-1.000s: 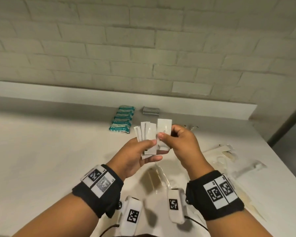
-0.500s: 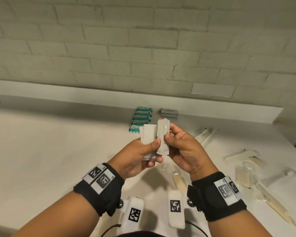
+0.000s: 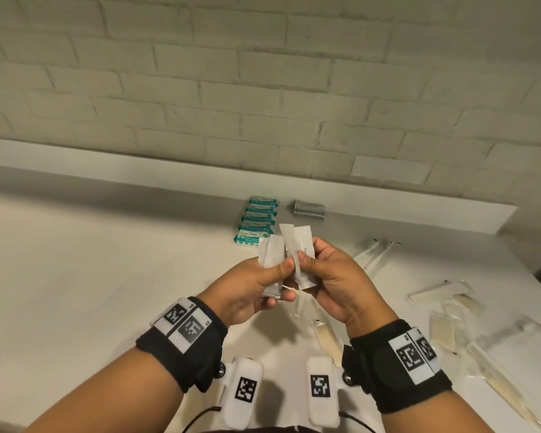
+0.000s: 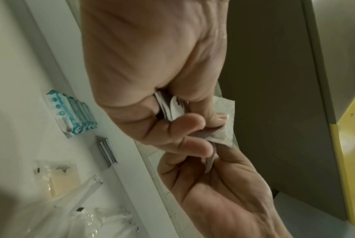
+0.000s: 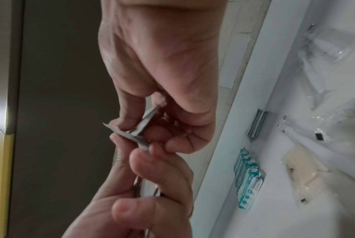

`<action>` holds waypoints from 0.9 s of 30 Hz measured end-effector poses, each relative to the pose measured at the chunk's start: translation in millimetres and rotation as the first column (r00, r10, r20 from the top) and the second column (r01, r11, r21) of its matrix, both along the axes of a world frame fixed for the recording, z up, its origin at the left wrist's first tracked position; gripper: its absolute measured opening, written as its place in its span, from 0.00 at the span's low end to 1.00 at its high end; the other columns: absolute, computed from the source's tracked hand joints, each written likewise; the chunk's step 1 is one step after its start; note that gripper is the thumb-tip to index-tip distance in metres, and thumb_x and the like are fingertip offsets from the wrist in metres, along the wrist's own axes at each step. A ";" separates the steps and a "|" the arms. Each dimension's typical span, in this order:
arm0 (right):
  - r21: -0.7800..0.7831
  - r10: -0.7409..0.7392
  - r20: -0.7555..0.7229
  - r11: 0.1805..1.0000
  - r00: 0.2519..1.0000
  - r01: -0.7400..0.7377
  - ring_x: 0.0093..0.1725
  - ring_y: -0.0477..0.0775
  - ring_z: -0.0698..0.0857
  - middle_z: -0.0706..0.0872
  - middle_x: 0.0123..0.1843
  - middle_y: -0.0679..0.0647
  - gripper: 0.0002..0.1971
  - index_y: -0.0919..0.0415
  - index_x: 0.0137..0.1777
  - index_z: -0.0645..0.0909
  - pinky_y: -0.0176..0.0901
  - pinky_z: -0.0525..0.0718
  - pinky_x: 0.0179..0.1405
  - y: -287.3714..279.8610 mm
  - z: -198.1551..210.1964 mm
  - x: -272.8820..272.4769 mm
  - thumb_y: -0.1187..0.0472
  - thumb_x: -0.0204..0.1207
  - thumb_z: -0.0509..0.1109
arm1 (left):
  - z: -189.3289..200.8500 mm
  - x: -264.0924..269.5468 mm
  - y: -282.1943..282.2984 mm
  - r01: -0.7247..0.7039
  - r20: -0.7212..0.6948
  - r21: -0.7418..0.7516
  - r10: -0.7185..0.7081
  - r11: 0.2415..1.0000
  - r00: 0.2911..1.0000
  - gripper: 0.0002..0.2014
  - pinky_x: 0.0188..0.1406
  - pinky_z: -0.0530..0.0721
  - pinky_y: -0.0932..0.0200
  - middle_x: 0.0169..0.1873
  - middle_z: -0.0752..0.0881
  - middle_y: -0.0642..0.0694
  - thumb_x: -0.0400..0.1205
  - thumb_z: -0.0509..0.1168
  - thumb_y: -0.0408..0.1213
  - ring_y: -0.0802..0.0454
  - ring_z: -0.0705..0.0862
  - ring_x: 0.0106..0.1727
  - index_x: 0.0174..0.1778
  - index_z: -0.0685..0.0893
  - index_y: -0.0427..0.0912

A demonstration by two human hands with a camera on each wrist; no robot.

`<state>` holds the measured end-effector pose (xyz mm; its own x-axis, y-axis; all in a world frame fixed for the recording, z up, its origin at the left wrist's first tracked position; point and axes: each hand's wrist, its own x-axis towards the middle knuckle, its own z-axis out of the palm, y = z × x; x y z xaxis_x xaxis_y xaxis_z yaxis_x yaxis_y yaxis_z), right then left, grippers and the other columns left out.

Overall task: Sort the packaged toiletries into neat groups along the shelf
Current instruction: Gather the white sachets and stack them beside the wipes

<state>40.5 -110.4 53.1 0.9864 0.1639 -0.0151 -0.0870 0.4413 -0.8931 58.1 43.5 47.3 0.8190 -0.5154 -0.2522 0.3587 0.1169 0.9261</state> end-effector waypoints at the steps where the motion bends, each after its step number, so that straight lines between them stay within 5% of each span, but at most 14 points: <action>1: 0.012 0.023 0.004 1.000 1.000 -0.023 0.45 0.61 0.88 0.89 0.51 0.64 0.22 0.64 0.58 0.84 0.47 0.88 0.44 -0.9 -1.0 -1.0 0.63 0.62 0.76 | -1.0 -0.2 -1.0 0.006 -0.016 0.012 -0.006 1.000 1.000 0.20 0.20 0.71 0.70 0.31 0.86 0.50 0.68 0.70 0.52 0.57 0.85 0.30 0.51 0.85 0.43; 6: -0.015 -0.001 0.018 1.000 1.000 0.001 0.36 0.54 0.88 0.91 0.40 0.56 0.16 0.63 0.56 0.82 0.42 0.88 0.37 -2.9 -2.1 -4.9 0.67 0.67 0.70 | -5.7 -0.8 -3.2 0.002 -0.056 0.087 0.003 0.996 0.998 0.19 0.20 0.71 0.69 0.28 0.85 0.50 0.66 0.71 0.54 0.56 0.85 0.29 0.46 0.83 0.45; 9: -0.038 -0.031 0.025 0.999 0.999 0.032 0.39 0.55 0.89 0.91 0.43 0.57 0.16 0.63 0.57 0.81 0.43 0.88 0.38 -3.7 -2.4 -4.1 0.66 0.68 0.71 | -7.1 -3.3 -3.8 -0.022 -0.041 0.071 0.025 0.997 0.999 0.19 0.22 0.72 0.69 0.30 0.86 0.49 0.67 0.71 0.53 0.55 0.86 0.31 0.46 0.83 0.46; 13: -0.071 -0.212 0.020 0.974 0.977 0.213 0.42 0.57 0.90 0.91 0.45 0.58 0.11 0.62 0.58 0.79 0.49 0.88 0.42 -3.5 -6.6 2.0 0.71 0.77 0.68 | -4.5 -2.2 -4.5 -0.070 -0.047 0.028 0.072 0.997 0.996 0.12 0.24 0.78 0.67 0.33 0.87 0.48 0.79 0.67 0.48 0.54 0.88 0.32 0.49 0.84 0.43; 16: -0.132 -0.373 -0.010 0.920 0.928 0.369 0.41 0.57 0.85 0.87 0.43 0.57 0.10 0.59 0.56 0.79 0.49 0.84 0.41 -15.4 -7.8 7.7 0.69 0.78 0.70 | -2.5 0.5 -0.1 -0.087 -0.081 -0.060 0.082 0.994 0.993 0.11 0.41 0.90 0.58 0.45 0.90 0.40 0.86 0.60 0.38 0.44 0.91 0.45 0.57 0.84 0.36; 19: -0.162 -0.314 -0.054 0.939 0.948 0.302 0.39 0.55 0.83 0.85 0.40 0.55 0.08 0.58 0.54 0.81 0.48 0.81 0.39 -21.4 -6.7 4.7 0.68 0.78 0.70 | -4.1 -0.1 3.4 -0.052 -0.057 -0.096 0.047 0.994 0.997 0.12 0.56 0.88 0.48 0.57 0.89 0.35 0.86 0.59 0.32 0.37 0.88 0.58 0.62 0.83 0.35; 23: -0.204 -0.156 -0.032 0.968 0.987 0.146 0.41 0.58 0.90 0.91 0.45 0.63 0.11 0.69 0.55 0.84 0.47 0.89 0.40 -5.5 -3.2 -2.5 0.72 0.73 0.72 | -5.1 -3.5 -0.6 -0.063 0.049 -0.015 0.064 0.998 0.997 0.10 0.39 0.90 0.58 0.50 0.91 0.41 0.79 0.68 0.36 0.43 0.91 0.48 0.56 0.86 0.44; 27: -0.235 -0.243 0.030 0.941 0.970 0.243 0.44 0.61 0.90 0.92 0.47 0.63 0.11 0.68 0.56 0.84 0.47 0.89 0.42 -7.4 2.9 1.9 0.70 0.75 0.72 | -5.0 -0.4 -1.8 -0.139 0.053 -0.036 0.141 0.990 0.989 0.07 0.29 0.84 0.65 0.40 0.91 0.45 0.83 0.64 0.36 0.53 0.90 0.35 0.53 0.85 0.41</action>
<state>42.5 -117.8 56.1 0.9958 -0.0890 -0.0232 -0.0024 0.2262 -0.9741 57.7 41.7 42.3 0.8960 -0.4015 -0.1898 0.2852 0.1926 0.9389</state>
